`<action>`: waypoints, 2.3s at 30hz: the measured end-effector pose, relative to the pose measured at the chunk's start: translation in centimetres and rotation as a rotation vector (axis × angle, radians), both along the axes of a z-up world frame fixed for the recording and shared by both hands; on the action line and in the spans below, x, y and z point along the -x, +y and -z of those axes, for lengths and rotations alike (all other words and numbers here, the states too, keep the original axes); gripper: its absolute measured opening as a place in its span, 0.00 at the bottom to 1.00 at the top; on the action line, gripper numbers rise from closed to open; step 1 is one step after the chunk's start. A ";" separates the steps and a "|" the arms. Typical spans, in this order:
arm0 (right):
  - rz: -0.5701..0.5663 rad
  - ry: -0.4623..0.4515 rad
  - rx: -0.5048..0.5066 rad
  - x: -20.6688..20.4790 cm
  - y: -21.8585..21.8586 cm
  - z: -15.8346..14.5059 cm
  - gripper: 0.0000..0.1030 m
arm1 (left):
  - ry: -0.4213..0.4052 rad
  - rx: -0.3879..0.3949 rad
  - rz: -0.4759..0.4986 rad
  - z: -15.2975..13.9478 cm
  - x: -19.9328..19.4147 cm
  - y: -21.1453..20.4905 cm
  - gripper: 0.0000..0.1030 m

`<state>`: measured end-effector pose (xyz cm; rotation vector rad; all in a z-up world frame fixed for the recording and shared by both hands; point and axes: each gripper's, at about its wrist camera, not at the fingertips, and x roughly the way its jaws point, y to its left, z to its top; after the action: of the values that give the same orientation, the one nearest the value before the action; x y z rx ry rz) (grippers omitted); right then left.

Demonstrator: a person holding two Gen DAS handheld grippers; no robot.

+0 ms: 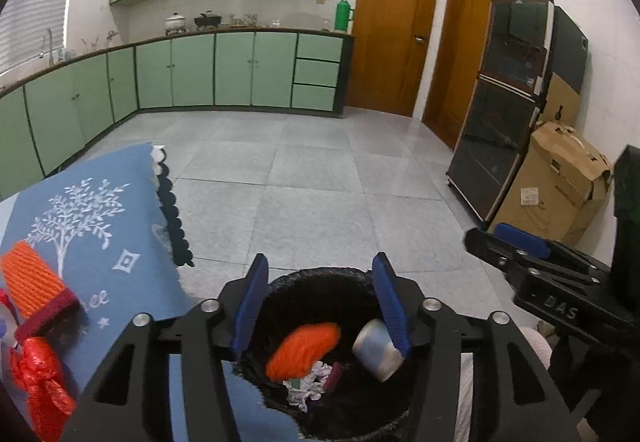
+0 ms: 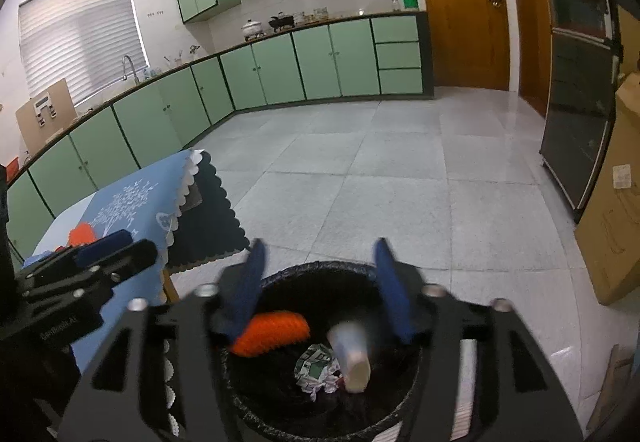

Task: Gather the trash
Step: 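Carry cup and orange net to the bin and open both tools, then move both tools back over the trash pile on the table, then grasp red plastic bag with right tool while left tool grasps blue plastic bag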

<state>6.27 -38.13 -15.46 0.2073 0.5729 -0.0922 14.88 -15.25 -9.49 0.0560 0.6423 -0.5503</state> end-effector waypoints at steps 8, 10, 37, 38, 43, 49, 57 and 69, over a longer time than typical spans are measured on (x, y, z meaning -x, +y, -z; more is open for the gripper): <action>-0.009 -0.058 0.004 0.0 2.3 -2.4 0.91 | -0.075 -0.008 -0.117 -2.6 1.0 5.0 0.72; -0.030 -0.074 -0.002 -0.2 3.2 -3.2 0.91 | -0.095 -0.019 -0.155 -3.1 1.5 6.5 0.74; -0.427 -0.072 0.041 -2.7 24.1 -3.3 0.94 | -0.059 -0.086 -0.656 -1.4 7.3 28.4 0.75; -0.442 -0.064 0.043 -2.8 24.8 -3.1 0.94 | -0.056 -0.087 -0.662 -1.3 7.4 28.7 0.75; -0.488 -0.044 0.054 -3.0 27.3 -2.1 0.94 | -0.034 -0.084 -0.688 -0.5 7.6 30.2 0.75; -0.535 0.002 0.068 -3.5 29.8 -0.9 0.88 | -0.013 -0.088 -0.693 0.2 7.7 31.1 0.75; -0.577 0.088 0.080 -4.1 31.2 0.9 0.55 | 0.015 -0.082 -0.680 1.0 7.6 31.4 0.75; -0.619 0.089 0.049 -3.6 30.1 0.2 0.33 | 0.059 -0.079 -0.618 2.0 6.4 29.6 0.75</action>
<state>9.92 -8.00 -15.62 -0.0285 0.7007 0.4860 8.47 14.32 -11.50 -0.0842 0.6974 0.0707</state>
